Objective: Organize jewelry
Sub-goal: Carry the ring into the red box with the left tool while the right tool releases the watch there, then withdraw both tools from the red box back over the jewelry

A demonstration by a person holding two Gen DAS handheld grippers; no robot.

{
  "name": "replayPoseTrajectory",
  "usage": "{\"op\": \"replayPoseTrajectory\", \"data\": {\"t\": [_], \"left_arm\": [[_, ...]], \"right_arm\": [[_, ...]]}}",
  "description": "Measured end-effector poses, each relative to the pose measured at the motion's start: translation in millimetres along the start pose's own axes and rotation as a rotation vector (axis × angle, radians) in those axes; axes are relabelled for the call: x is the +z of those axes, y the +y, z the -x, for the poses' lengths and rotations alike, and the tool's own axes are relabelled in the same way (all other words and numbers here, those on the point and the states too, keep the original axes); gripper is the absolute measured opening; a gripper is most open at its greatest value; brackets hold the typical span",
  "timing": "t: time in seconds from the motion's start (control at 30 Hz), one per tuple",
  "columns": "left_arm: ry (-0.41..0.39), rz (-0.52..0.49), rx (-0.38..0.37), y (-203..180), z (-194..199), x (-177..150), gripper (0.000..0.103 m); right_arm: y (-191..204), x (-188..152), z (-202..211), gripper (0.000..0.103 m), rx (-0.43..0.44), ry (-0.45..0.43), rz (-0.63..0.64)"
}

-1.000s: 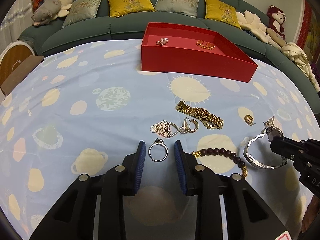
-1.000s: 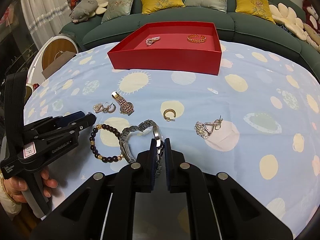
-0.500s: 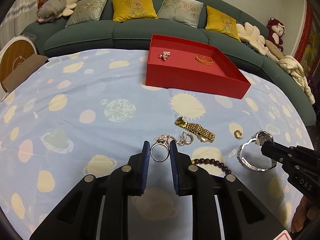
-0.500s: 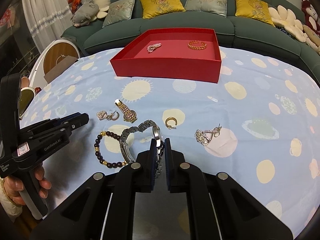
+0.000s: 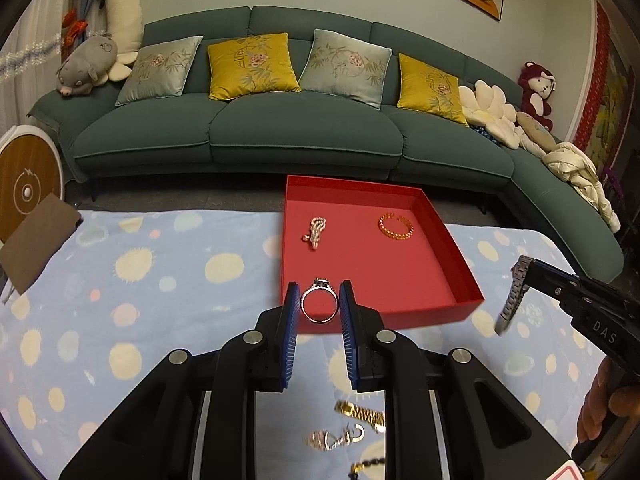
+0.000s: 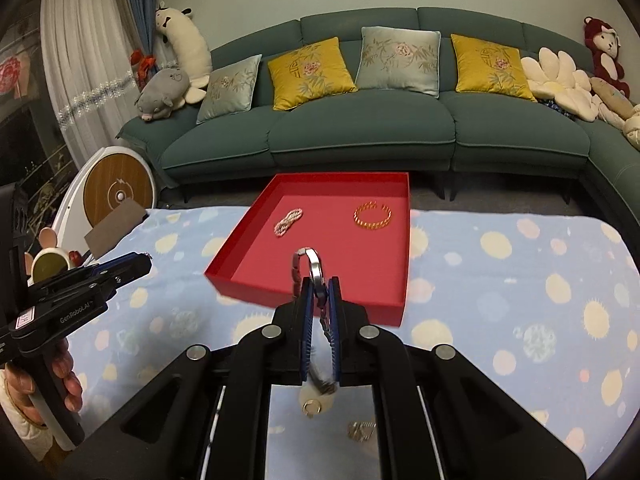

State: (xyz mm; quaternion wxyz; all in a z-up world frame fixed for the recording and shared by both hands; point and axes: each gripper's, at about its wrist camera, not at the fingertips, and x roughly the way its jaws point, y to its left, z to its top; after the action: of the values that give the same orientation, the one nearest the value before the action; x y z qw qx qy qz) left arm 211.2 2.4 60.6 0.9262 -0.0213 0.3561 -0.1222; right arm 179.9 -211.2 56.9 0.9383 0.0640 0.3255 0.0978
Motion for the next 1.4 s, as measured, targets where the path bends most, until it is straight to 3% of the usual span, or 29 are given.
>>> {"op": "replayPoseTrajectory", "data": {"t": [0.3,0.63,0.73,0.8,0.9,1.13,1.23,1.37,1.4], "left_arm": [[0.054,0.043,0.016,-3.8,-87.2,32.1,0.017],[0.133,0.029,0.008,-7.9,-130.5,28.1,0.018],[0.157,0.04,0.007,-9.9,-136.9,25.8,0.021],[0.172,0.054,0.0,-10.3,-139.5,25.5,0.032],[0.155,0.059,0.006,-9.3,-133.8,24.3,0.045],[0.098,0.077,0.028,6.1,-84.5,22.3,0.046],[0.078,0.091,0.044,16.7,-48.3,15.5,0.055],[0.052,0.066,0.074,25.6,0.9,-8.2,0.067],[0.052,0.063,0.077,27.9,10.9,-15.6,0.068]], "right_arm": [[-10.7,45.9,-72.7,0.004,-0.009,0.001,-0.009],[-24.4,38.2,-109.9,0.004,-0.016,0.039,-0.027],[-23.8,31.9,-112.4,0.004,-0.015,0.053,-0.014],[-23.6,29.7,-112.6,0.004,-0.018,0.056,-0.008],[-23.3,27.6,-111.4,0.006,-0.017,0.055,-0.011],[-24.3,23.1,-87.4,0.006,-0.021,0.04,-0.016],[-19.8,20.0,-61.2,0.008,-0.028,0.021,-0.003],[-17.0,6.9,-13.0,0.041,-0.016,-0.02,-0.029],[-17.1,1.7,-1.7,0.045,-0.017,-0.029,-0.037]]}}
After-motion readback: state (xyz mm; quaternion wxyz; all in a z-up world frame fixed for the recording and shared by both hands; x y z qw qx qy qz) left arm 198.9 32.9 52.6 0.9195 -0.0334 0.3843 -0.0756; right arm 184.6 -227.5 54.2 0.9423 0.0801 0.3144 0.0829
